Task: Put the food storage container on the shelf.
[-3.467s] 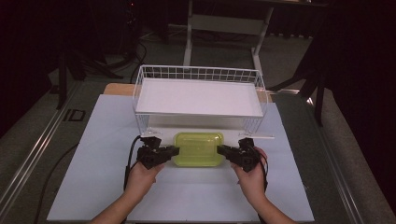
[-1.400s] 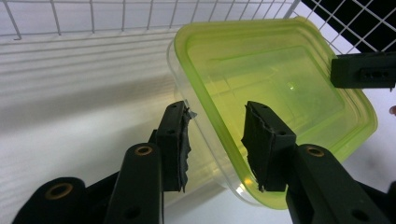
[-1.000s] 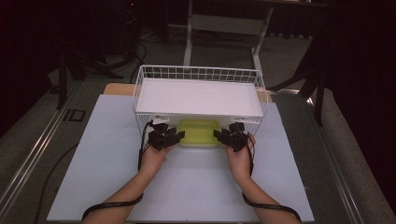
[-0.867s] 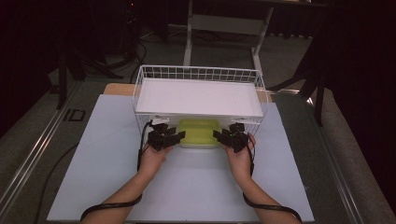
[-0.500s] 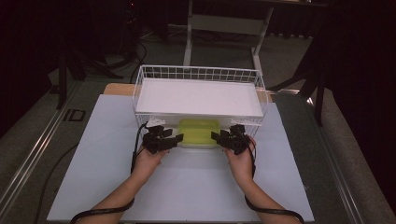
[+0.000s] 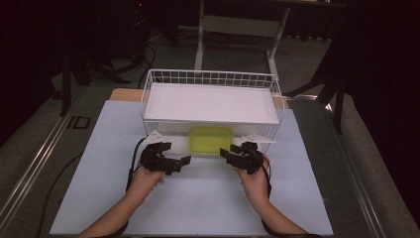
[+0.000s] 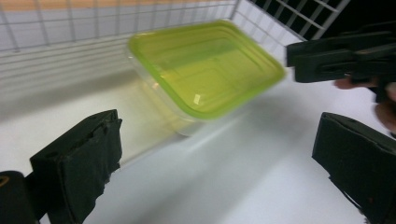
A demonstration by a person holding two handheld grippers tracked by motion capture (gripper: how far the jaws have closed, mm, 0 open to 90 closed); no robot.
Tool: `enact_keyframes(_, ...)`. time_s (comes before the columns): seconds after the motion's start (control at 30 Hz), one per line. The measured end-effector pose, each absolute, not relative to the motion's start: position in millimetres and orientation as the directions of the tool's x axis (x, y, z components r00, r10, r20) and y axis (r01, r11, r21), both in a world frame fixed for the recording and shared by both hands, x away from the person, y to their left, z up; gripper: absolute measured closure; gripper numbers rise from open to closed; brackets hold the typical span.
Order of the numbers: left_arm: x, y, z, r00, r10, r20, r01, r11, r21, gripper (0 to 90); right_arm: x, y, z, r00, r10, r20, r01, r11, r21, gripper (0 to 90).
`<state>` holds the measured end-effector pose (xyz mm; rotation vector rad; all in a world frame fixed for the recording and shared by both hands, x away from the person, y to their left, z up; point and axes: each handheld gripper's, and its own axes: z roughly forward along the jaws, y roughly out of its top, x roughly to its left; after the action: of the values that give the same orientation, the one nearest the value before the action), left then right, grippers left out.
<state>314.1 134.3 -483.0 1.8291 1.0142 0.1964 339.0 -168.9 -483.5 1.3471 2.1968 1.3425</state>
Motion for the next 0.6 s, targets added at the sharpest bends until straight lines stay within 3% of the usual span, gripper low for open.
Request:
enact_keyframes(0.27, 295, 139, -493, 0.664, 0.681, -0.308, 0.561, -0.182, 0.807, 2.3, 329, -157, -489, -0.553, 0.804, 0.221, 0.583, 0.184, 0.791, 46.8)
enact_keyframes(0.33, 291, 141, -496, 0.664, 0.682, -0.306, 0.562, -0.186, 0.806, 2.3, 328, -154, -494, -0.549, 0.806, 0.223, 0.595, 0.189, 0.781, 50.8)
enact_keyframes(0.6, 278, 142, -509, 0.675, 0.691, -0.259, 0.545, -0.23, 0.806, 2.3, 334, -139, -508, -0.561, 0.799, 0.216, 0.65, 0.264, 0.712, 89.7)
